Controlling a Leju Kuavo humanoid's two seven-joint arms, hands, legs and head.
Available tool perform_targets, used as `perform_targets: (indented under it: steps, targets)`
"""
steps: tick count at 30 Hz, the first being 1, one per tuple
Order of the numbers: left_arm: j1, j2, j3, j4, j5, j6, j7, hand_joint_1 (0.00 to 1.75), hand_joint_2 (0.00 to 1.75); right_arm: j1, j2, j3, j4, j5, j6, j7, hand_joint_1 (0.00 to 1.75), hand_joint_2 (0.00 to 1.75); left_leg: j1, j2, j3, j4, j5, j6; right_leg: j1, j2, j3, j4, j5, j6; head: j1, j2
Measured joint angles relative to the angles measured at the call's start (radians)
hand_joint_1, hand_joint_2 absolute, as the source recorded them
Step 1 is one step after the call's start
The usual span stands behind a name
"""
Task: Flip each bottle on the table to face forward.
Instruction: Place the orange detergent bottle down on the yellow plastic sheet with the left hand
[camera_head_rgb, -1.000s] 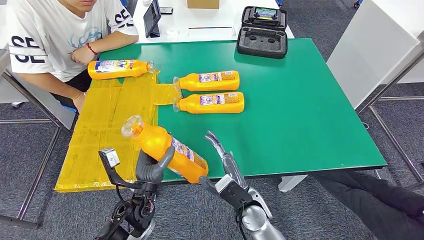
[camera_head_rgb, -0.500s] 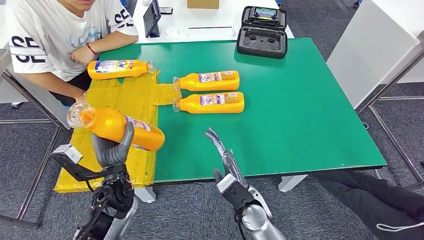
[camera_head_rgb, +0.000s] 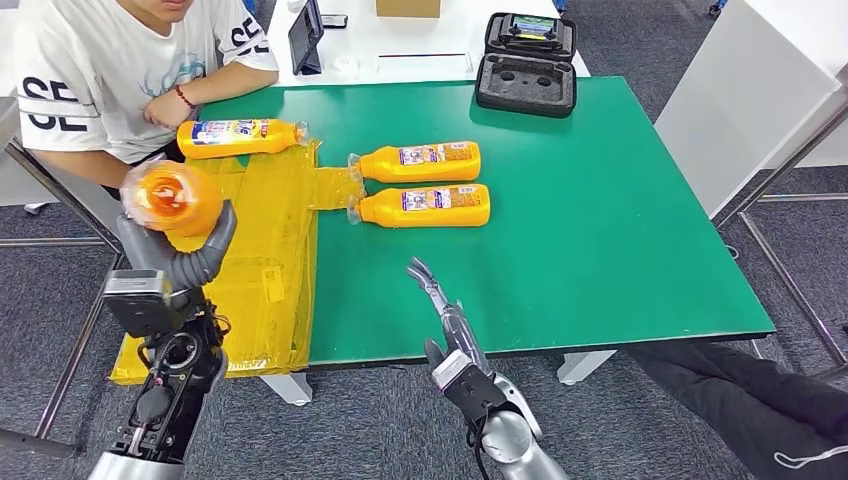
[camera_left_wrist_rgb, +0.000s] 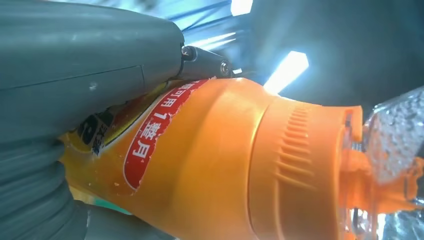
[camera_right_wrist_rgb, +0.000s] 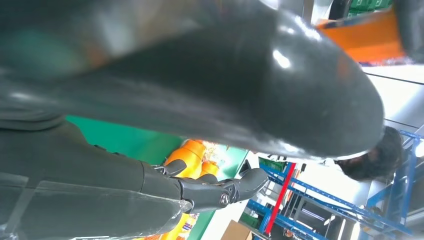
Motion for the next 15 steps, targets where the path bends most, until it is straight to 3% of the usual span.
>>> perform_targets:
  steps: [4, 8, 15]
  targets:
    - [-0.054, 0.036, 0.007, 0.1, -0.324, -0.003, 0.093, 1.68, 1.75, 0.009, 0.0, 0.002, -0.004, -0.009, 0.011, 0.0, 0.0, 0.0, 0.0, 0.001, 0.0, 0.0, 0.0, 0.0, 0.0, 0.001, 0.0, 0.0, 0.0, 0.0, 0.0, 0.0]
    - [-0.082, 0.065, -0.005, 0.174, -0.384, -0.004, 0.144, 1.41, 1.75, 0.014, 0.0, 0.002, -0.004, -0.014, 0.022, 0.0, 0.0, 0.0, 0.0, 0.002, 0.001, 0.0, 0.0, 0.0, 0.0, 0.002, -0.001, 0.0, 0.0, 0.0, 0.0, 0.0]
    - [-0.15, 0.12, -0.106, 0.333, -0.551, -0.146, 0.289, 1.48, 1.75, 0.015, 0.002, 0.001, -0.004, -0.014, 0.057, -0.009, 0.0, 0.0, 0.0, 0.002, 0.0, 0.0, 0.001, -0.001, 0.0, 0.002, -0.001, 0.0, 0.0, 0.0, 0.0, 0.0]
